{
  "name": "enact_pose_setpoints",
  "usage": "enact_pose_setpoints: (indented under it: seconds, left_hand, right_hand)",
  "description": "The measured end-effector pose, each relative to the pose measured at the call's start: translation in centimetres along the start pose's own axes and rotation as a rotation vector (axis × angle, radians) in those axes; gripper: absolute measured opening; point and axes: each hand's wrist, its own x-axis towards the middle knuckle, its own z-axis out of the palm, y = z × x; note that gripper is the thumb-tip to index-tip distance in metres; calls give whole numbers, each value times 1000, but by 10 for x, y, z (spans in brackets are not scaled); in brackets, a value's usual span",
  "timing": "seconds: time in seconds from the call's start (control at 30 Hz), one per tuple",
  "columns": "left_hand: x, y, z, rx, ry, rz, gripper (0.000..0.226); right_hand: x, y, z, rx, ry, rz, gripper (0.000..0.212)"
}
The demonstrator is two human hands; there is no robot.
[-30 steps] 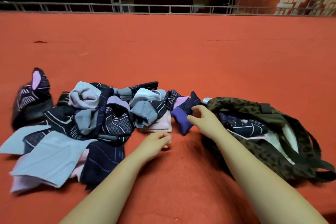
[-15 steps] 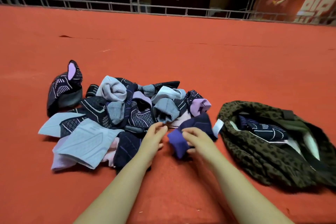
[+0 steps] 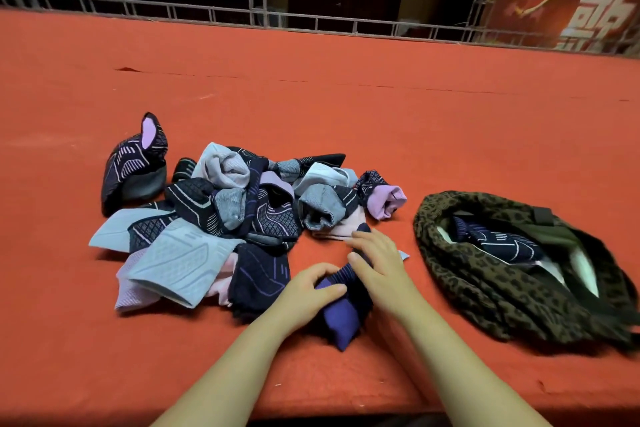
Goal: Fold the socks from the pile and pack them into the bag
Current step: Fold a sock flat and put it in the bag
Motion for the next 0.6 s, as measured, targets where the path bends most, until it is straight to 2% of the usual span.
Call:
enact_pose_setpoints:
  seconds: [0.03, 0.1, 0.17, 0.23, 0.3, 0.47, 0.57, 0.6]
  left_hand:
    - [-1, -3, -1, 27, 4, 3, 21]
    - [-4, -8, -2, 68, 23, -14, 27]
    - [-8, -10, -4, 88, 42, -25, 25]
    - [-10, -8, -5, 56, 54, -16, 12]
    - [-12, -7, -9, -19, 86, -21, 17]
    - [-7, 4, -24, -268, 408, 23, 22]
    - [-1, 17, -36, -575, 595, -10, 26]
    - [0, 19, -41, -604, 615, -19, 25]
  right_hand:
    - [4, 7, -1, -115, -95, 0, 59]
    - [4, 15, -5, -244, -250, 49, 49]
    - [1, 17, -10, -201, -283, 70, 34]
    - [-4, 17, -16, -43, -160, 65, 34]
    - [-7, 17, -21, 80, -55, 98, 41]
    - [-12, 10, -26, 145, 134, 184, 44]
    - [-12, 5, -29, 316, 258, 252, 39]
    - [-12, 4, -31, 381, 295, 290, 37]
